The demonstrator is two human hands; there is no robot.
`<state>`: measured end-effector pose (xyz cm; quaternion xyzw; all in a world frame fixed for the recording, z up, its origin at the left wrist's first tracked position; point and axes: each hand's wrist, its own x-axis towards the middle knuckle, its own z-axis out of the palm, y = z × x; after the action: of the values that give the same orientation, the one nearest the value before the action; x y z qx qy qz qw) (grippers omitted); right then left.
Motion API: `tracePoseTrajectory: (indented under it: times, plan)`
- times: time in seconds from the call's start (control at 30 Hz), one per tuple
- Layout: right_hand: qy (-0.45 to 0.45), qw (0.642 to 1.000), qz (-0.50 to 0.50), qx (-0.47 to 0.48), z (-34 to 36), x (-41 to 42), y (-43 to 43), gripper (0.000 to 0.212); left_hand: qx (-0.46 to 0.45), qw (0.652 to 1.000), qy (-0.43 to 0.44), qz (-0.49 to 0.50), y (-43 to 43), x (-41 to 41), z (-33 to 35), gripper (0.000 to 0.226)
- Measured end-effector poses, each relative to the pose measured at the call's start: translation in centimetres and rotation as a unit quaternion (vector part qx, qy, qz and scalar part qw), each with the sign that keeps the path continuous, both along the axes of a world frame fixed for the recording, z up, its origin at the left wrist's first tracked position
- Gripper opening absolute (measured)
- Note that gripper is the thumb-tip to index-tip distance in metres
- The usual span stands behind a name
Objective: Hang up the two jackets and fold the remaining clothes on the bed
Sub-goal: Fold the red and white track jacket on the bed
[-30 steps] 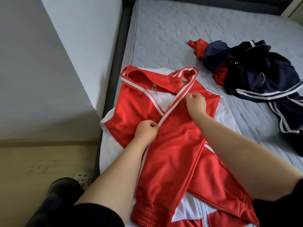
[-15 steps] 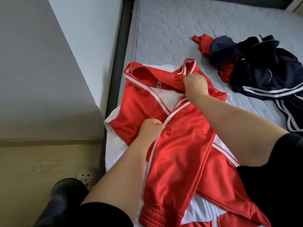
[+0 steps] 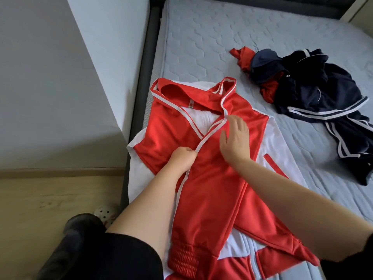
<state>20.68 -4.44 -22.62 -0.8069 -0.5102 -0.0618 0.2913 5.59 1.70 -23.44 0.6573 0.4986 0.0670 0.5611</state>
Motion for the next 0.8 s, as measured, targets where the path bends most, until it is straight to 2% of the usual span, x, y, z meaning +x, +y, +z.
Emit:
tracePoseTrajectory:
  times: [0.07, 0.1, 0.13, 0.2, 0.27, 0.37, 0.43, 0.5, 0.6, 0.8]
  plan:
    - [-0.004, 0.984, -0.006, -0.177, -1.5, -0.2, -1.5, 0.051, 0.039, 0.999, 0.030, -0.022, -0.5, -0.2, 0.2, 0.022]
    - [0.006, 0.971, -0.022, -0.239, -2.2, -0.1, -2.1, 0.053, 0.060, 0.997, 0.041, -0.029, -0.9, -0.3, 0.1, 0.024]
    - [0.019, 0.967, -0.034, -0.253, -2.4, -0.1, -2.6, 0.054, 0.068, 0.996, 0.043, -0.032, -1.3, -0.5, 0.1, 0.024]
    - [0.031, 0.983, -0.040, -0.179, -2.1, -0.8, -3.6, 0.053, 0.054, 0.997, 0.048, -0.041, -2.0, -1.2, 0.2, 0.029]
    - [0.004, 0.992, -0.010, -0.125, -1.6, -2.3, -4.5, 0.050, 0.011, 0.997, 0.057, -0.052, -2.6, -2.2, 0.4, 0.028]
    - [-0.034, 0.985, 0.030, -0.167, -1.9, -4.5, -6.3, 0.050, -0.043, 0.994, 0.064, -0.080, -3.2, -4.0, 0.9, 0.027]
    - [-0.003, 0.984, 0.016, -0.179, -2.0, -5.2, -7.5, 0.049, -0.091, 0.989, 0.069, -0.089, -3.9, -5.2, 1.0, 0.030]
    - [0.031, 0.985, 0.011, -0.172, -1.9, -5.5, -8.8, 0.047, -0.138, 0.985, 0.058, -0.090, -4.8, -6.6, 1.2, 0.022]
    - [0.044, 0.977, 0.047, -0.205, -1.7, -5.8, -11.1, 0.048, -0.163, 0.982, 0.043, -0.089, -6.2, -8.4, 1.8, 0.010]
    - [0.027, 0.952, 0.120, -0.279, -0.9, -7.1, -14.2, 0.053, -0.192, 0.973, 0.069, -0.104, -9.1, -10.4, 2.6, 0.007]
